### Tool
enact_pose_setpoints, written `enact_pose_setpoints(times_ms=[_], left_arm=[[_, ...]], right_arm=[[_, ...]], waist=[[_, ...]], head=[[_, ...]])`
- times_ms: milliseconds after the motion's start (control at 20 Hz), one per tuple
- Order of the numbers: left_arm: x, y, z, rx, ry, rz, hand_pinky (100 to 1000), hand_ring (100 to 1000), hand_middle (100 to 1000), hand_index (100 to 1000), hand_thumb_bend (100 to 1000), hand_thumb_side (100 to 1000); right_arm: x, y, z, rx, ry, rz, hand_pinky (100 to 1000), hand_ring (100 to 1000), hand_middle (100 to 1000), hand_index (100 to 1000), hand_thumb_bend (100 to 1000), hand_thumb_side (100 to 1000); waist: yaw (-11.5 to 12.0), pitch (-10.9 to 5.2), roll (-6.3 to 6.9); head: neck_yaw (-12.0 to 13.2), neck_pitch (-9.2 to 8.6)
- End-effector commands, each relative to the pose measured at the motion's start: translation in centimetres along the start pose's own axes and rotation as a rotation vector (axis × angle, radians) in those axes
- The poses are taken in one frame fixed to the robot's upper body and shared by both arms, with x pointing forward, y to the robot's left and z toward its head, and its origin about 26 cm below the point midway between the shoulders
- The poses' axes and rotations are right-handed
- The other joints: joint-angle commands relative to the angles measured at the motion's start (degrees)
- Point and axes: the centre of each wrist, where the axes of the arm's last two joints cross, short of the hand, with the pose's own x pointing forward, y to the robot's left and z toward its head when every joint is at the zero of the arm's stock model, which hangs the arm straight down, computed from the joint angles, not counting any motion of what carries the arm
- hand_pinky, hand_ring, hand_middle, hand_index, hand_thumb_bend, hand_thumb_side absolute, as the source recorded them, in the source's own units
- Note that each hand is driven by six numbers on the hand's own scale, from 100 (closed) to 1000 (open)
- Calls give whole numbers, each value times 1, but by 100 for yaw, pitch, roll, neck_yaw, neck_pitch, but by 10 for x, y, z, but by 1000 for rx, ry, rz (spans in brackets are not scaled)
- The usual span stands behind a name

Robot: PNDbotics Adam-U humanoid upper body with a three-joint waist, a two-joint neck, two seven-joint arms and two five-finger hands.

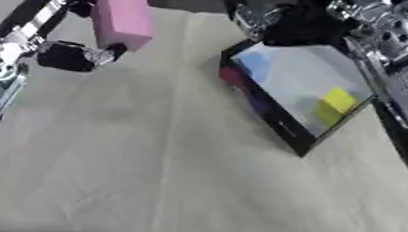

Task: Pick up the objects with one hand, pass them to the other hand, and then place them into the box on the other side of the table.

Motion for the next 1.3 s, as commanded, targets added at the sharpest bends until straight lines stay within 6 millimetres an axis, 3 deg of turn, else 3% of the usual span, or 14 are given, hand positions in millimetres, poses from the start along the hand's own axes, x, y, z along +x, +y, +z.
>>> enact_pose_setpoints(times_ms=[50,800,950,1300], left_arm=[[3,2,-2,15,-30,-12,751,654,683,522,100,223],[10,-16,-11,-25,-104,29,752,650,681,519,100,239],[13,-19,-13,-26,-118,40,752,648,680,519,100,244],[20,-24,-17,-27,-146,54,752,647,679,518,100,241]], right_arm=[[7,-4,-4,24,-20,35,938,934,999,990,100,336],[9,10,-20,160,-57,100,941,941,1000,998,100,232],[8,13,-24,175,-60,104,941,941,1000,1000,100,245],[7,18,-29,189,-57,156,938,944,1000,998,100,108]], waist=[[6,-114,-74],[37,-99,-112],[50,-87,-119],[68,-73,-127]], head=[[-18,-52],[12,-47],[12,-51],[19,-51]])
